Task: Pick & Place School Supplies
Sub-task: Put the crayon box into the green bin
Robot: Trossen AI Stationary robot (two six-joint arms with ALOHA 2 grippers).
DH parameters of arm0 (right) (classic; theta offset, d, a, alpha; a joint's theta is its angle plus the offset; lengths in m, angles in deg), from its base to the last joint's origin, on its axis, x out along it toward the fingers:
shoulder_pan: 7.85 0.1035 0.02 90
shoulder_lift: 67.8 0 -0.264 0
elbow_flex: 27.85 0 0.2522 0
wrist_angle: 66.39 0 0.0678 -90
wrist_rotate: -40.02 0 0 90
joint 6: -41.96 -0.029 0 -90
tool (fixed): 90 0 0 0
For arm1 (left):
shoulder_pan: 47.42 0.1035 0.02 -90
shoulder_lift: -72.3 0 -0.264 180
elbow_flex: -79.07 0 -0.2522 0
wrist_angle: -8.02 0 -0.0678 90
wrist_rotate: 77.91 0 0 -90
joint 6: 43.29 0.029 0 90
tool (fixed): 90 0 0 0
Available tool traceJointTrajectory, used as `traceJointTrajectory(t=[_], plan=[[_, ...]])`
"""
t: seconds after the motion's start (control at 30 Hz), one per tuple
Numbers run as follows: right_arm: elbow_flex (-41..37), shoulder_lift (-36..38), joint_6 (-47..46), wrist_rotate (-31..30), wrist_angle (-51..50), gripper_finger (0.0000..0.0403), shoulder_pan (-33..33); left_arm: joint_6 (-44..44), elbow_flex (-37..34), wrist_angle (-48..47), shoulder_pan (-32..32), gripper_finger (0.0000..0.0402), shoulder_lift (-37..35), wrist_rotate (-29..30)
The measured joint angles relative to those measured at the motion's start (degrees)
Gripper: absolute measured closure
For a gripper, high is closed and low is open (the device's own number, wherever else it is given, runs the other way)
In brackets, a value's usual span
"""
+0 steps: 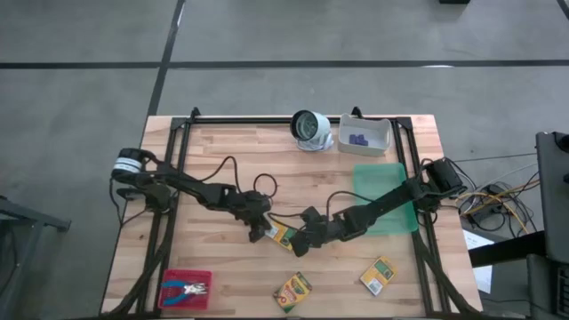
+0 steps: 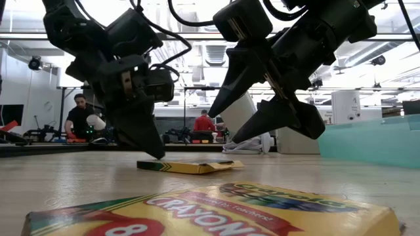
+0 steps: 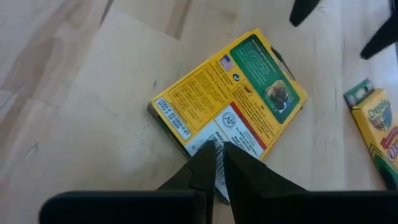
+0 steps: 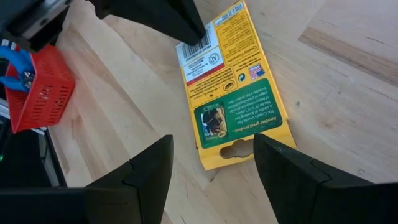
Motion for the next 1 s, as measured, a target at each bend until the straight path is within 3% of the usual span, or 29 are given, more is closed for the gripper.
traceJointTrajectory(t=[0.83, 1.0], plan=[[0.0, 0.04, -0.49, 0.96, -0.01, 0.0186, 0.0, 1.17, 0.27, -0.97, 0.35, 0.0365, 0.65, 1.22], [0.0, 0.04, -4.67, 2.33, -0.05, 0.0188, 0.0, 1.18, 0.27, -1.34, 0.37, 0.0365, 0.58, 1.27]])
